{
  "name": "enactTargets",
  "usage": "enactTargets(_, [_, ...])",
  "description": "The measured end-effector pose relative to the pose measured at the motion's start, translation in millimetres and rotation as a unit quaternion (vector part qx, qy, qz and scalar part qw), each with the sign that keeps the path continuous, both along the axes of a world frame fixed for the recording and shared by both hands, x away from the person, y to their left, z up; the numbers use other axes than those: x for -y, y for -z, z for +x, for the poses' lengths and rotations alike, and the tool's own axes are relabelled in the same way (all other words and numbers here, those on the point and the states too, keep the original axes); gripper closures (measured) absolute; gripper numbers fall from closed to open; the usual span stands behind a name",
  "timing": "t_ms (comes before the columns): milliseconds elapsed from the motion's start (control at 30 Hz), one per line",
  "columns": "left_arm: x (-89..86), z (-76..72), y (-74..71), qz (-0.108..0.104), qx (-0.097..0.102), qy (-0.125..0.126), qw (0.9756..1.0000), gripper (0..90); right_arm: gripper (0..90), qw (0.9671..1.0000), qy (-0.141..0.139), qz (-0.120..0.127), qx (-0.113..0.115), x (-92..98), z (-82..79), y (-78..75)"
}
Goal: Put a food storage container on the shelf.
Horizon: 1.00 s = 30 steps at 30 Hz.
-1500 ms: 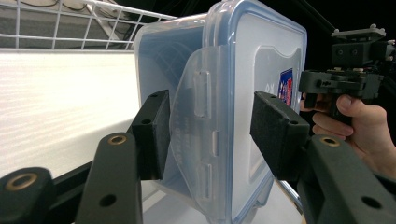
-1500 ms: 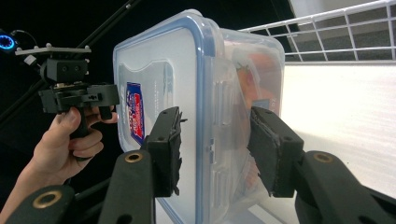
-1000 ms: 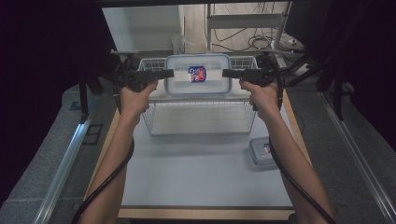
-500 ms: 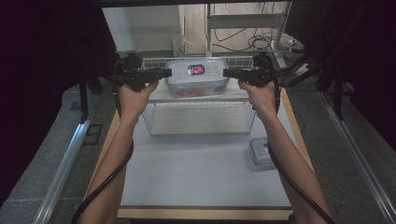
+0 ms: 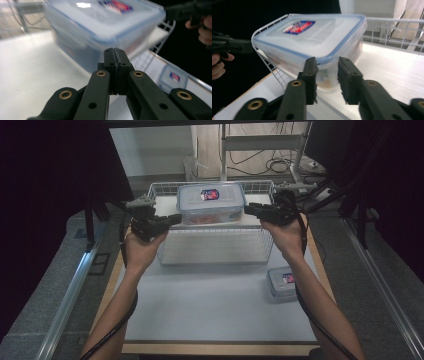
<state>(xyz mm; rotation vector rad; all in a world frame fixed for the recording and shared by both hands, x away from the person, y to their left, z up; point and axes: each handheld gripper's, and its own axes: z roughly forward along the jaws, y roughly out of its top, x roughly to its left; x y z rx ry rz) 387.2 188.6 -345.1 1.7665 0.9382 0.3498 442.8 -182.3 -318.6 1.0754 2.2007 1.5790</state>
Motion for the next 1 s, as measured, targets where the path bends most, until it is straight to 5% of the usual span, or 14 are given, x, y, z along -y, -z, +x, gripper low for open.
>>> enactTargets(133, [9.0, 7.3, 8.8, 0.023, -0.009, 0.001, 0.9997, 89.8, 75.7, 0.9999, -0.006, -0.013, -0.006, -4.9, -1.0, 8.4])
enactTargets(500, [14.5, 15.4, 8.2, 0.029, -0.014, -0.015, 0.9994, 89.1, 75.4, 0.9995, -0.013, -0.028, -0.007, -11.3, -2.2, 17.8])
enactTargets(733, [24.1, -8.6, 15.0, 0.042, 0.011, 0.005, 0.9990, 78.8, 70.1, 0.9993, -0.024, -0.028, 0.005, -10.2, -13.3, 20.7])
enactTargets(1000, [31.2, -45.2, 34.1, 0.067, 0.028, 0.016, 0.9972, 50.3, 54.2, 0.9973, -0.052, -0.048, 0.019, -8.4, -41.8, 35.0])
